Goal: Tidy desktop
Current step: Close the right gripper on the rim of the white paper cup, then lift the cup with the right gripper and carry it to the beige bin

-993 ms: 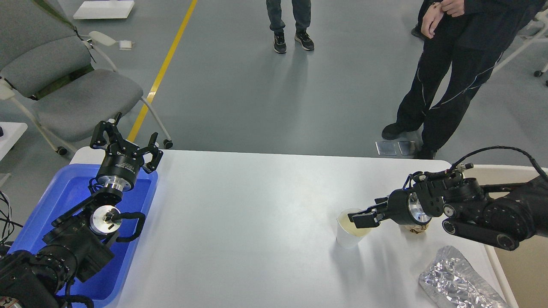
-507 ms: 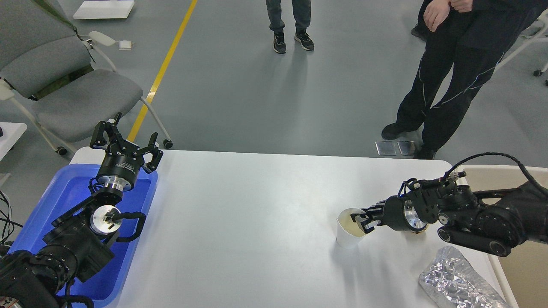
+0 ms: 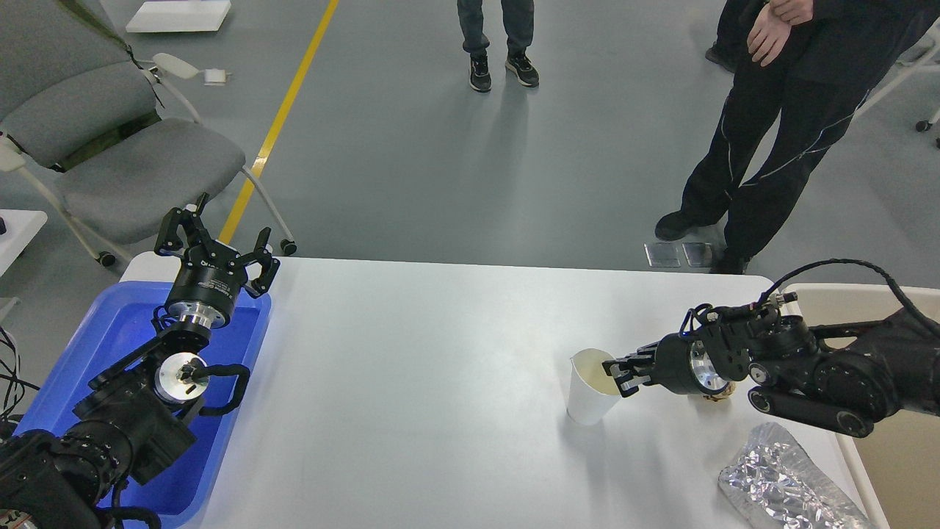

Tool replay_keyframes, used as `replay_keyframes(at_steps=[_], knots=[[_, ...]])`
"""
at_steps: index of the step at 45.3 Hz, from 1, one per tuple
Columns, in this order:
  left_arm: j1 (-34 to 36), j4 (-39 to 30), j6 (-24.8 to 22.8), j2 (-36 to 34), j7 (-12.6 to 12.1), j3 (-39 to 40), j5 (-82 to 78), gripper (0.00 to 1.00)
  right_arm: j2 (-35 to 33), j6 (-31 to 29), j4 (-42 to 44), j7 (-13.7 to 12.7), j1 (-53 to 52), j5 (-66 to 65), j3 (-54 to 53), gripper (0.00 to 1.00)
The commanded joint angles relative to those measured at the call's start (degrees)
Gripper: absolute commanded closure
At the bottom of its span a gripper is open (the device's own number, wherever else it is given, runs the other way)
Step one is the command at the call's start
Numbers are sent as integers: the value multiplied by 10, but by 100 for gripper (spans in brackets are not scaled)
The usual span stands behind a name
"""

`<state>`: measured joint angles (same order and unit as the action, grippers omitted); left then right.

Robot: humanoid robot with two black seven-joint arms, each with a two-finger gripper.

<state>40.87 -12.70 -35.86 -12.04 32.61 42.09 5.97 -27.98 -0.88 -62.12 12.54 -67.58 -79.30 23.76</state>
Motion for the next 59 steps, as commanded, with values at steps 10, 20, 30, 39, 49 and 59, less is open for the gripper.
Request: replay_keyframes(at_steps=[10, 20, 30, 39, 49, 59], knots=[[0, 0, 0, 0, 0, 0, 0, 0, -95, -83, -96, 11, -158, 61, -3, 100], [0, 0, 0, 0, 0, 0, 0, 0, -160, -153, -185, 13, -272, 101, -3, 100], [0, 0, 0, 0, 0, 0, 0, 0, -182, -178, -194, 14, -324, 111, -3, 100], [0, 0, 0, 0, 0, 0, 0, 0, -187, -181, -194, 14, -329, 110, -3, 100], [0, 0, 0, 0, 0, 0, 0, 0, -234, -176, -162, 14, -303, 107, -3, 100], [0, 0, 0, 1, 0, -1, 0, 0, -302, -161, -36, 16, -182, 128, -54, 100]])
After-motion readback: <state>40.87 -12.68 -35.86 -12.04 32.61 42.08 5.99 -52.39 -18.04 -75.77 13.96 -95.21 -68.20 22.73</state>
